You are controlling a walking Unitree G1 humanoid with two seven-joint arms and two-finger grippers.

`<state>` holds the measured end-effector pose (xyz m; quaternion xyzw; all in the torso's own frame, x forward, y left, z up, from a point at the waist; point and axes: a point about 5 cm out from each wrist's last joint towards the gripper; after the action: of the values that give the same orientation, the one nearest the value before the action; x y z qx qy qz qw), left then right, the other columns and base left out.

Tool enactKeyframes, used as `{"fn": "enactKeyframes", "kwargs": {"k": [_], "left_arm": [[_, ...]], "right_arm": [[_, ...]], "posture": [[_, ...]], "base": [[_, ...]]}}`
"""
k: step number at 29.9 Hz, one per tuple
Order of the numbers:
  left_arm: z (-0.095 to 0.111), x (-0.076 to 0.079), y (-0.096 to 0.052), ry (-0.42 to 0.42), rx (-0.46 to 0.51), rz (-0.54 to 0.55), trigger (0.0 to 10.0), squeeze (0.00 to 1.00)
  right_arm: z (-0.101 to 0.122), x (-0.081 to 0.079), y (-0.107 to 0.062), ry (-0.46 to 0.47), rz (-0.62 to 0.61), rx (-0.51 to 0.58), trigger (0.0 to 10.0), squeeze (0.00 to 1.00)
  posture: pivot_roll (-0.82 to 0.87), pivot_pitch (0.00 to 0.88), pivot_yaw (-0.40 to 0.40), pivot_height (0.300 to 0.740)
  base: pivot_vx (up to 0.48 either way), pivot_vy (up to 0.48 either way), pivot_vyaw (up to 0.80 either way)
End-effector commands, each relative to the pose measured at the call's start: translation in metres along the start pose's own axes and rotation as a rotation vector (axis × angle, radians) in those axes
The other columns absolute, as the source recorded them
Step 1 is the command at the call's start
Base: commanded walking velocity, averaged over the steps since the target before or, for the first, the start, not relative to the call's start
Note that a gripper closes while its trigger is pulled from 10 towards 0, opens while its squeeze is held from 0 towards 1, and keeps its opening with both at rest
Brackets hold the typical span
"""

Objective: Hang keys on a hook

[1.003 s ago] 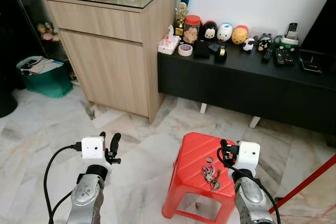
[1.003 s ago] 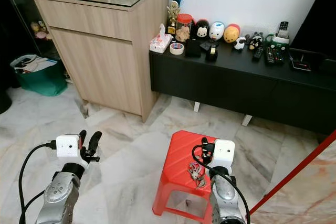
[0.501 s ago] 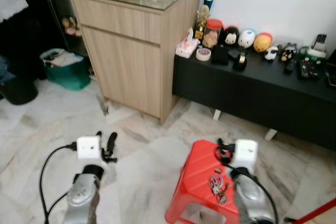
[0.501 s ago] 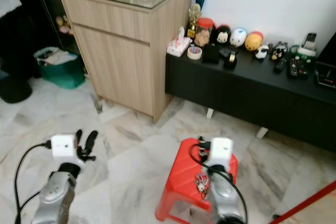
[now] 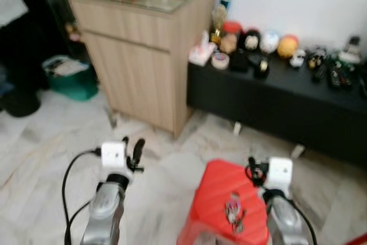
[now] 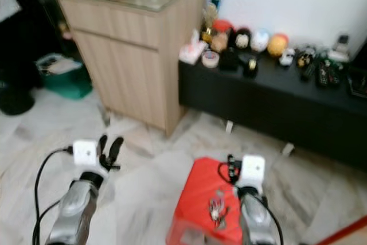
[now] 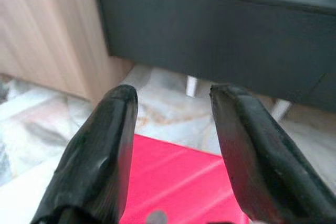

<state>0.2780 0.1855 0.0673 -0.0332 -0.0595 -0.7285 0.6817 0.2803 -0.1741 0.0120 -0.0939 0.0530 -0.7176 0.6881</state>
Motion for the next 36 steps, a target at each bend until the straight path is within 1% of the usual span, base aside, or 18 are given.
{"fn": "enactKeyframes", "kwargs": {"k": [1,21,27,36], "left_arm": [[-0.0021,-0.006,-0.0039,0.008,-0.013,0.018,10.0,0.0],[-0.0018,-0.0029,-0.0028,0.011,-0.014,0.001,10.0,0.0],[-0.0029,-0.0001,-0.0021,0.013,-0.02,-0.01,10.0,0.0],[-0.002,0.0028,-0.0017,0.011,-0.01,-0.023,10.0,0.0]], "right_arm": [[0.0002,-0.0078,0.0002,0.008,0.019,0.001,10.0,0.0],[0.0005,-0.0107,0.0012,0.01,0.029,-0.006,10.0,0.0],[0.002,-0.0146,0.002,0.018,0.046,-0.002,10.0,0.0],[0.003,-0.0124,0.0019,0.022,0.04,0.007,10.0,0.0]], "posture": [[0.03,0.0,-0.041,0.727],[0.03,0.0,-0.041,0.727],[0.03,0.0,-0.041,0.727],[0.03,0.0,-0.041,0.727]], "base": [[0.0,0.0,0.0],[0.302,0.0,0.0],[0.0,0.0,0.0],[0.0,0.0,0.0]]}}
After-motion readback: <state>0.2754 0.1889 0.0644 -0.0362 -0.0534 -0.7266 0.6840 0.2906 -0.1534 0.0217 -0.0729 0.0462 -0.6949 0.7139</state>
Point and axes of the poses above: a point about 5 cm out from each wrist's last joint towards the gripper, its own y axis pointing out of the wrist towards the gripper, its own z axis along the axis of the wrist's last joint, x = y × z, and after that the axes turned 7 degrees about -y, right-handed
